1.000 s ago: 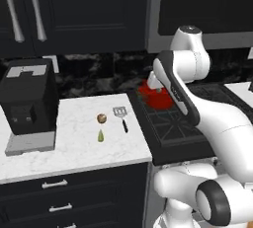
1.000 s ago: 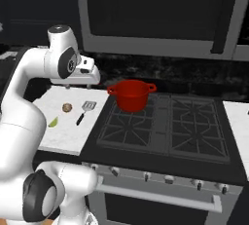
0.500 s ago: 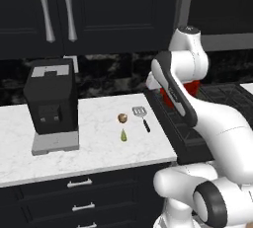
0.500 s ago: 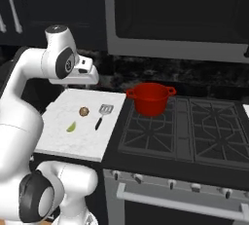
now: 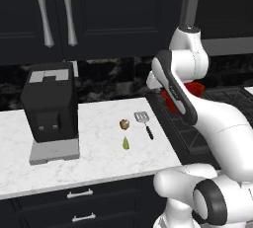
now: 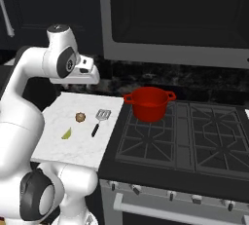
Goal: Put the lemon wedge and mushroom in the pot. Retrieve the spatula and lightly stir the vegetables in the pot.
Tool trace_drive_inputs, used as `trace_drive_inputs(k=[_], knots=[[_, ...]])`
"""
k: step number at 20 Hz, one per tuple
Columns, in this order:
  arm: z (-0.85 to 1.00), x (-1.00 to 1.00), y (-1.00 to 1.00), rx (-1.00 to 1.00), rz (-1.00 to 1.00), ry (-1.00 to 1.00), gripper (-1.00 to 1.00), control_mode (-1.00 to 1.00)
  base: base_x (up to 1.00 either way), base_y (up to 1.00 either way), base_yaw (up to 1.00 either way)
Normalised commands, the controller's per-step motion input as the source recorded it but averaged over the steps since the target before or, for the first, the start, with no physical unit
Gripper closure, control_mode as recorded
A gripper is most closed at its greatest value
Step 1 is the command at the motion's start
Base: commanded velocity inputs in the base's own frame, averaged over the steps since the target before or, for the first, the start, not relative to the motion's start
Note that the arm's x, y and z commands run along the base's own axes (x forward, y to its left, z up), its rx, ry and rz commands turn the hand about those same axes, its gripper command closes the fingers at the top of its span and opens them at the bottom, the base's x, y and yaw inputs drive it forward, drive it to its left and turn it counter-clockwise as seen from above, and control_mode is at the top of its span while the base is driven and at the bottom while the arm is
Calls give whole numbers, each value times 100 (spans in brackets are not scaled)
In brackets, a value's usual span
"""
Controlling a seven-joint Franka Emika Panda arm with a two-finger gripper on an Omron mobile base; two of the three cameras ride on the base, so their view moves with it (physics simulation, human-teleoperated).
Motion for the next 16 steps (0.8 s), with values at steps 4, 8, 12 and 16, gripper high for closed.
trace_drive_inputs(k=[4, 8, 12, 16], knots=[[-16, -29, 20, 0, 6, 0, -100, -100, 0, 0, 0], [-43, -25, 48, 0, 3, 0, -100, -100, 0, 0, 0], [-66, -20, 54, 0, 0, 0, -100, -100, 0, 0, 0], [-75, 0, 47, 0, 0, 2, -100, -100, 0, 0, 0]])
